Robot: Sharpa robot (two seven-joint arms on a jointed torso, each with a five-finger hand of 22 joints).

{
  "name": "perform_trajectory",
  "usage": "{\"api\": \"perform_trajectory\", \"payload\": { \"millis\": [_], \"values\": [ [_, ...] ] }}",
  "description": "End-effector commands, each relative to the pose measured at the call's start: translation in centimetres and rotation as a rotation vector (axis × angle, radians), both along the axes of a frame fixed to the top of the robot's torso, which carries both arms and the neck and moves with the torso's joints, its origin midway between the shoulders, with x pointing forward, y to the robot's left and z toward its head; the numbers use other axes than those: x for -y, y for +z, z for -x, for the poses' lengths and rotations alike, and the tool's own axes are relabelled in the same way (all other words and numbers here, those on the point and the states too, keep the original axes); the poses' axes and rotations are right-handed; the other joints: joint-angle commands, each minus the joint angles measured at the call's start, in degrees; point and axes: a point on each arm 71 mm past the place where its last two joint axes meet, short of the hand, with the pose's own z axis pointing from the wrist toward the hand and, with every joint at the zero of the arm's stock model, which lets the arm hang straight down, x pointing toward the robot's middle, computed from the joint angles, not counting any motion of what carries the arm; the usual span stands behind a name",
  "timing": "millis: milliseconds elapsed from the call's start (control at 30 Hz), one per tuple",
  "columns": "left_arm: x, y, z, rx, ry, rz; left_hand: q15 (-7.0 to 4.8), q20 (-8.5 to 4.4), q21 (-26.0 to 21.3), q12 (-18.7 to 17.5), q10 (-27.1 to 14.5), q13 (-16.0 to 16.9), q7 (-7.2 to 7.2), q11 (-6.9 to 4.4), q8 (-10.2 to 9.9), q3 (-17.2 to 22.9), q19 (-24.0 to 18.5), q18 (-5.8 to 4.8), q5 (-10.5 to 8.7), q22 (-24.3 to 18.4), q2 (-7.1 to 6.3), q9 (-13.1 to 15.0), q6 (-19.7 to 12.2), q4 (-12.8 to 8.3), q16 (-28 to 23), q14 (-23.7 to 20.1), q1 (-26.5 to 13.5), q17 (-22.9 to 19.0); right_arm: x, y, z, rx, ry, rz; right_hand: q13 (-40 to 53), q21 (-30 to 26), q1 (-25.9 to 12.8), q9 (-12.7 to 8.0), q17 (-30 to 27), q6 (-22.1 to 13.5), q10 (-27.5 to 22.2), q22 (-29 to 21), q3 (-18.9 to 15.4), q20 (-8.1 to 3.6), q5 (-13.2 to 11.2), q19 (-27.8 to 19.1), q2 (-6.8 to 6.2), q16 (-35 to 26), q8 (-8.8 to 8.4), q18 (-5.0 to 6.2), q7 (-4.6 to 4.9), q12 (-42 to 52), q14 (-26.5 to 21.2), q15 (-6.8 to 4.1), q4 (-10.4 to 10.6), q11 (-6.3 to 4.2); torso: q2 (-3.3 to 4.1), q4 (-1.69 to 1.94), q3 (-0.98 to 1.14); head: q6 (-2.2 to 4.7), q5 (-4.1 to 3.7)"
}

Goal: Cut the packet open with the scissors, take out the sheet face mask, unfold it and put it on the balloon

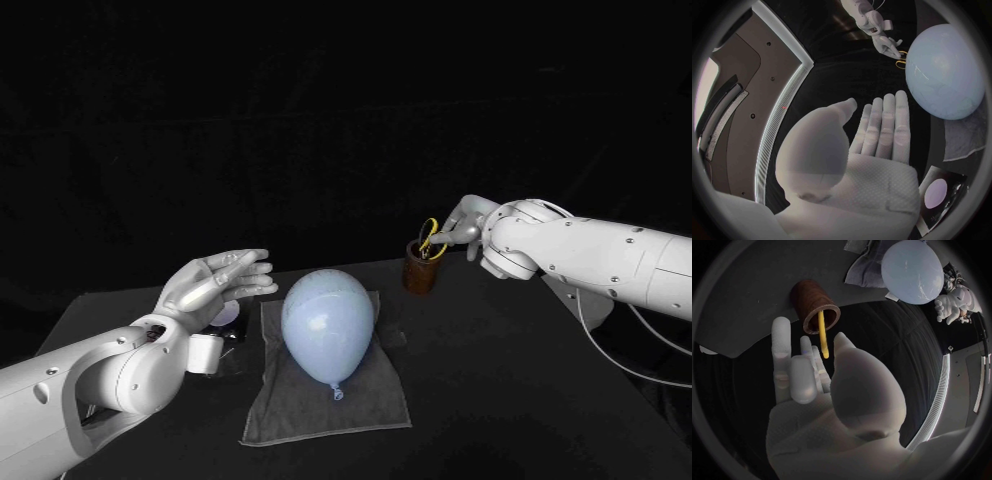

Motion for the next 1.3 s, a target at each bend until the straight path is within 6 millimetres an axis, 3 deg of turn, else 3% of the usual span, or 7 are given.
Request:
{"api": "perform_trajectory", "payload": {
  "millis": [33,333,533,700,867,967,1300],
  "values": [
    [0.0,0.1,-0.1,0.002,-0.013,0.010,0.25,0.33,-0.3,-0.2,-0.1,-0.1,0.48,0.29,-0.2,0.0,0.1,0.70,0.15,-0.1,0.17,0.1,0.1,0.4,-0.2,0.3,0.3,0.0,0.0,-0.2,0.1,-0.031,0.007,-0.002,0.0,0.2,0.5,0.1,0.0,0.4,0.5,0.1,0.3,-0.30,-0.2,0.0,0.16,0.3,0.23,0.80,-0.05,0.3,0.5,-0.57,0.0,-0.04,-0.05,0.01,0.02,-0.05,-0.05],
    [-0.2,0.0,-0.2,-0.002,-0.005,0.008,0.27,0.35,-0.3,-0.2,0.0,-0.1,0.51,0.30,-0.2,0.0,0.1,0.70,0.15,-0.1,0.27,0.1,0.1,0.4,-0.3,0.3,0.3,-0.1,0.1,-0.2,0.3,-0.031,0.014,-0.019,0.1,0.9,1.7,0.2,2.4,2.3,2.8,0.7,1.6,-0.88,0.7,0.2,1.27,2.4,0.69,0.83,-0.84,0.3,1.3,-1.15,0.1,-0.81,0.00,0.01,-0.01,-0.03,-0.06],
    [-0.3,-0.1,-0.3,-0.012,0.004,0.015,0.43,0.50,-0.7,-0.4,-0.1,-0.1,0.87,0.57,-0.4,-0.4,0.2,0.71,0.14,-0.2,0.52,0.1,0.0,1.2,-0.8,0.5,-0.2,0.0,0.3,0.1,0.2,0.017,0.006,-0.055,-0.4,3.4,6.7,-0.1,6.5,4.9,4.9,3.8,9.2,-1.81,-0.9,0.7,3.23,5.9,0.63,0.47,-1.96,-1.2,2.3,-1.95,-0.3,-1.59,0.01,0.07,0.02,0.00,-0.02],
    [-0.4,-0.1,-0.4,-0.017,0.007,0.016,0.49,0.55,-0.8,-0.5,-0.2,-0.2,0.98,0.65,-0.5,-0.6,0.2,0.72,0.14,-0.3,0.62,0.1,-0.1,1.5,-1.0,0.5,-0.5,0.0,0.4,0.3,0.0,0.062,-0.004,-0.088,-0.4,7.3,8.7,0.1,10.7,6.7,7.0,8.8,17.5,-2.23,-1.9,1.8,2.60,9.2,0.94,-0.15,-2.46,-2.1,3.1,-2.35,-1.7,-2.19,0.02,0.04,0.02,0.01,0.04],
    [-0.5,-0.2,-0.4,-0.020,0.009,0.017,0.54,0.59,-0.9,-0.6,-0.4,-0.2,1.12,0.75,-0.6,-0.7,0.3,0.72,0.15,-0.3,0.69,0.1,-0.2,1.7,-1.1,0.6,-0.6,0.0,0.1,0.5,-0.1,0.087,0.000,-0.119,-0.4,9.3,5.9,1.0,12.6,7.7,8.8,11.3,25.9,-2.32,-2.2,1.5,-0.05,10.8,1.43,-0.37,-2.66,-3.4,3.3,-2.33,-3.8,-2.35,0.02,0.00,0.02,-0.06,0.04],
    [-0.5,-0.2,-0.4,-0.022,0.009,0.017,0.59,0.62,-1.0,-0.7,-0.5,-0.2,1.23,0.83,-0.7,-0.8,0.3,0.72,0.14,-0.3,0.74,0.0,-0.3,1.9,-1.2,0.6,-0.6,0.0,-0.1,0.5,-0.1,0.096,0.004,-0.130,-0.4,10.4,2.6,2.0,13.6,7.9,9.8,12.8,30.9,-2.36,-2.5,1.0,-1.44,11.6,1.94,-0.42,-2.70,-4.3,3.5,-2.36,-6.4,-2.35,0.03,0.03,0.02,-0.09,-0.05],
    [-0.6,-0.3,-0.5,-0.031,0.011,0.020,0.81,0.76,-1.3,-0.8,-1.1,-0.2,1.60,1.16,-1.1,-1.2,0.3,0.71,0.14,-0.4,1.13,0.0,-0.7,2.5,-1.7,0.7,-0.9,0.1,0.4,0.9,-0.1,0.151,-0.044,-0.162,-0.4,9.8,-1.1,3.2,15.4,8.3,10.8,12.2,33.5,-2.16,-2.3,0.0,-2.32,12.8,2.64,-0.22,-2.94,-4.5,3.8,-2.60,-8.6,-2.68,-0.01,0.01,0.02,-0.04,-0.04]
  ]
}}
